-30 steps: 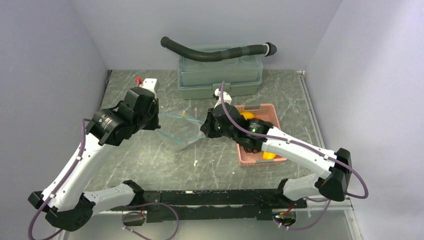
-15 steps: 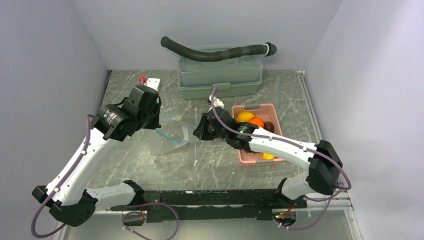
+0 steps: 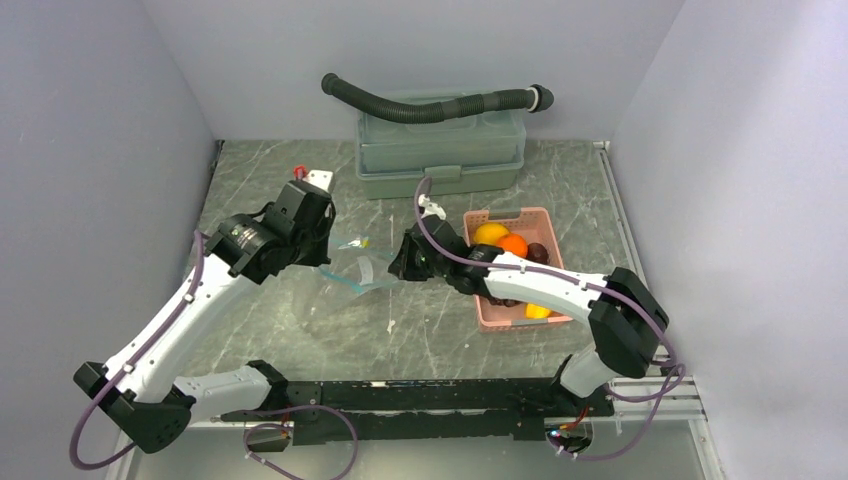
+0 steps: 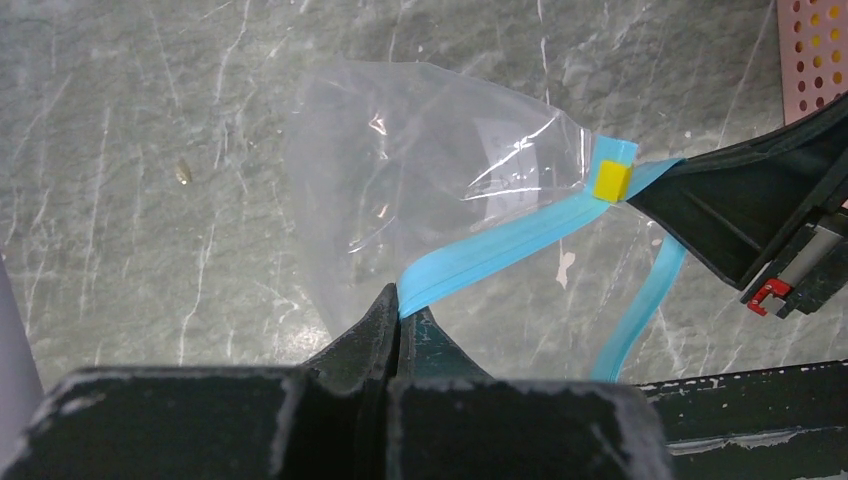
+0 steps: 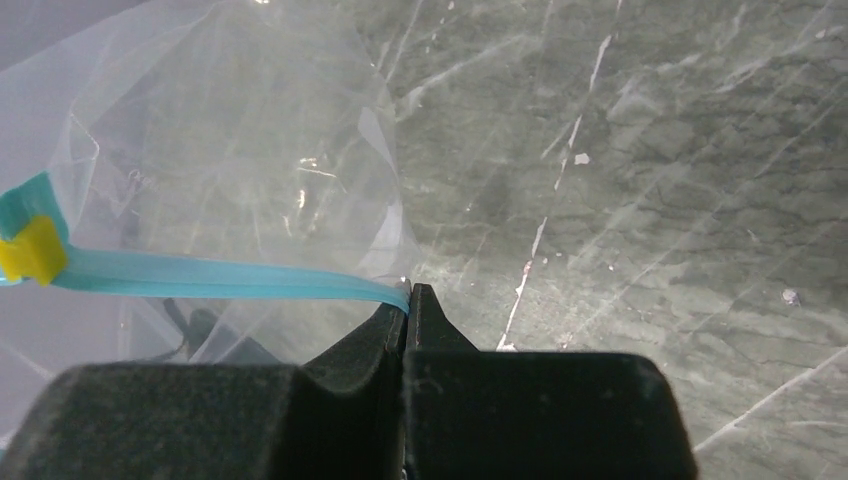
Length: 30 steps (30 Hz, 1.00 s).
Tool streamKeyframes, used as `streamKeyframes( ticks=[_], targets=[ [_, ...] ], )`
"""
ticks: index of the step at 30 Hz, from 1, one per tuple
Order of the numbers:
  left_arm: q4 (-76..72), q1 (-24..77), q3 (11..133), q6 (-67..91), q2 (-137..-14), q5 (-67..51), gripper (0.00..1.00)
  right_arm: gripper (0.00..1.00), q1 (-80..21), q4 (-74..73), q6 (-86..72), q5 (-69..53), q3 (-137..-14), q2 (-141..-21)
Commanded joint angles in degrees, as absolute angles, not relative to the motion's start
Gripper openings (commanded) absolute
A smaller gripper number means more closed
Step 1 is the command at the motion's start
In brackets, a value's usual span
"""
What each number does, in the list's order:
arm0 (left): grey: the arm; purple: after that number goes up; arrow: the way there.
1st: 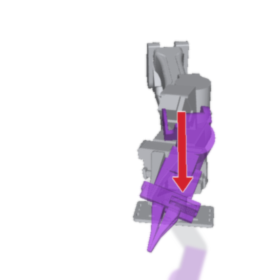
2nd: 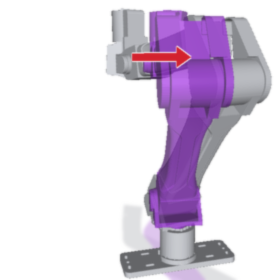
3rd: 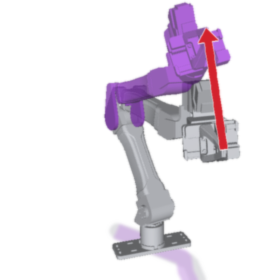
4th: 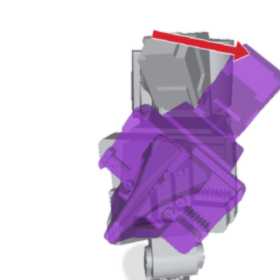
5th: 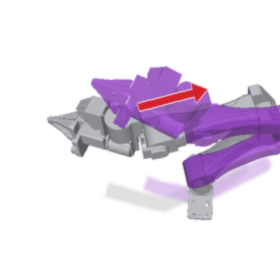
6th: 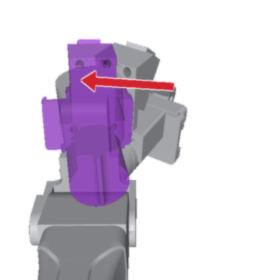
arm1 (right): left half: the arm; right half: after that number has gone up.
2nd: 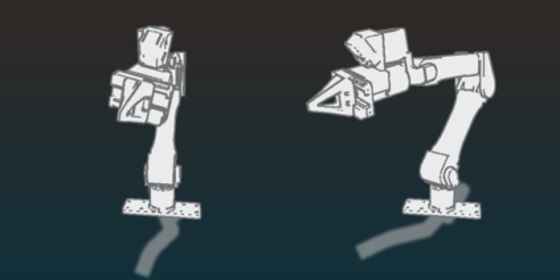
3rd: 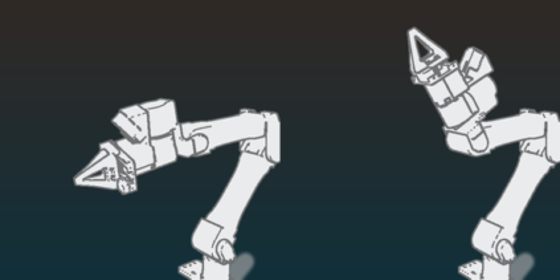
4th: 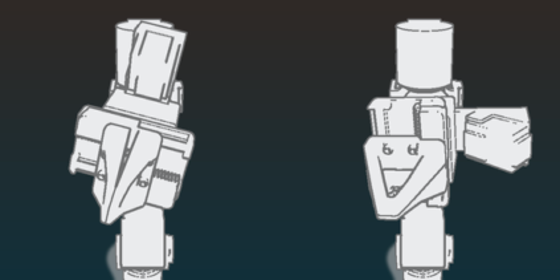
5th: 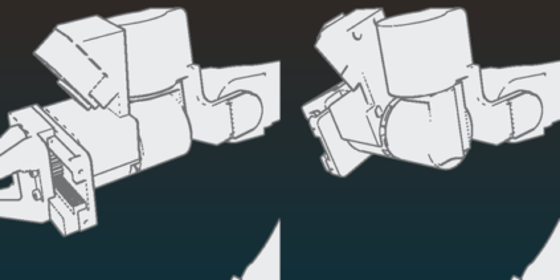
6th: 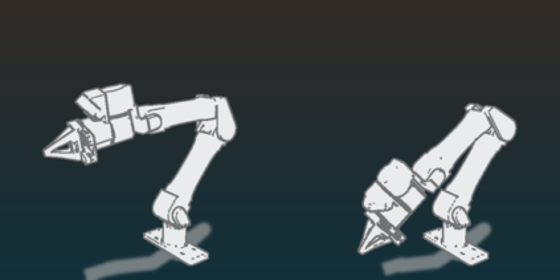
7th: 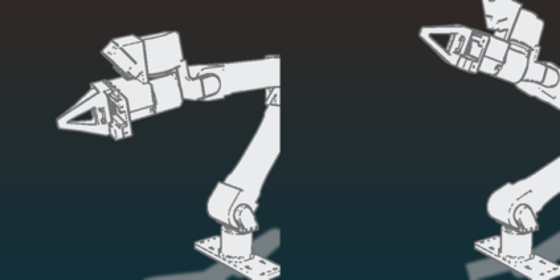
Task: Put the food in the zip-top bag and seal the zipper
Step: Open the zipper of the food storage bag.
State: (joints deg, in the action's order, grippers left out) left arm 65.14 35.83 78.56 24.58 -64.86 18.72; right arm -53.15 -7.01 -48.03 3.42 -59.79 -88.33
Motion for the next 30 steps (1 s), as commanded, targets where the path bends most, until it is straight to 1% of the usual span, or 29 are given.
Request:
streamKeyframes(
  ticks=[1,3,6,10,18,23,30],
  targets=[
    [60.4,35.5,76.7,23.2,-62.8,18.5,0.00,0.02,-52.2,-7.3,-47.0,3.6,-58.0,-87.5],
    [59.4,35.5,75.6,23.2,-62.7,18.3,0.00,0.15,-52.2,-7.5,-46.5,3.3,-57.8,-86.9],
    [58.4,35.5,74.4,23.1,-62.7,18.2,0.00,0.29,-52.2,-7.6,-46.1,3.1,-57.2,-85.1],
    [57.2,35.5,73.4,22.7,-62.8,17.8,0.00,0.40,-52.2,-8.6,-45.6,4.3,-56.5,-81.6],
    [54.2,35.7,71.0,20.5,-62.2,16.1,0.00,0.52,-52.3,-13.4,-44.4,7.5,-56.1,-71.7],
    [52.5,35.7,69.2,19.6,-62.4,14.9,0.00,0.55,-52.3,-19.4,-43.2,11.7,-57.0,-65.9],
    [49.8,36.0,68.0,17.8,-62.0,13.3,0.00,0.58,-52.1,-30.4,-40.0,21.3,-59.8,-61.5]
  ],
)
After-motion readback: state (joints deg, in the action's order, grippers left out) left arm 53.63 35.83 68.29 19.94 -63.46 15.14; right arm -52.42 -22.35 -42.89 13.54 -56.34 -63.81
